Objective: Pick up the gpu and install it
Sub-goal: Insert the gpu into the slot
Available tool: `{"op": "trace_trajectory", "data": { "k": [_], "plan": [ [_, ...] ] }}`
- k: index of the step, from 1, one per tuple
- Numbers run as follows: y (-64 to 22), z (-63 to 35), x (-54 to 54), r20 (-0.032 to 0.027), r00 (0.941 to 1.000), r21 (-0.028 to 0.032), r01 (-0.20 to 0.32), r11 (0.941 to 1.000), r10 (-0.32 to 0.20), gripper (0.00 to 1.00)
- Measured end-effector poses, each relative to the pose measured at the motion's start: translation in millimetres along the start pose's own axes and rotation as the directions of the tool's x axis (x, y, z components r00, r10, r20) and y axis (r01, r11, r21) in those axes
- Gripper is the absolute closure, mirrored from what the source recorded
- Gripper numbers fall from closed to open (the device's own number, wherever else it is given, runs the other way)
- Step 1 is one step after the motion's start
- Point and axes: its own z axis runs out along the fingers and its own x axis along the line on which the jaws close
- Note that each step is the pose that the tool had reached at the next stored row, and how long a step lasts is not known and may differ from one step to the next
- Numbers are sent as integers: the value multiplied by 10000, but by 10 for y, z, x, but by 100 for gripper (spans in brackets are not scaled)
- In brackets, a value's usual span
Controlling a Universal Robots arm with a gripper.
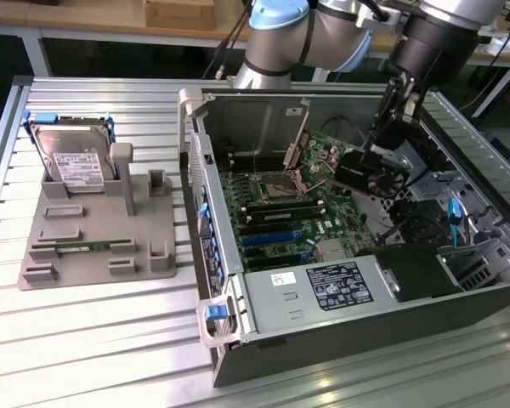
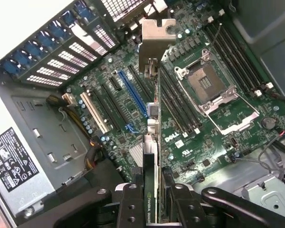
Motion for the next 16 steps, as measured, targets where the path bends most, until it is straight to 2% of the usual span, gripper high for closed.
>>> {"op": "trace_trajectory", "data": {
  "k": [3, 5, 8, 10, 12, 14, 15, 16],
  "plan": [
    [0, 0, 0, -17, 9984, 93, 574, 9983, -574, 74],
    [0, 1, 0, -36, 9944, 168, 1052, 9943, -1052, 74],
    [0, 1, 0, -58, 9881, 244, 1539, 9878, -1538, 74],
    [0, 2, 0, -67, 9849, 274, 1729, 9845, -1728, 74],
    [0, 2, 0, -90, 9767, 339, 2144, 9762, -2142, 74],
    [0, 3, 0, -120, 9653, 411, 2612, 9644, -2609, 74],
    [0, 3, -1, -140, 9569, 456, 2904, 9558, -2901, 74],
    [-1, 3, -1, -163, 9441, 513, 3296, 9427, -3292, 74]
  ]
}}
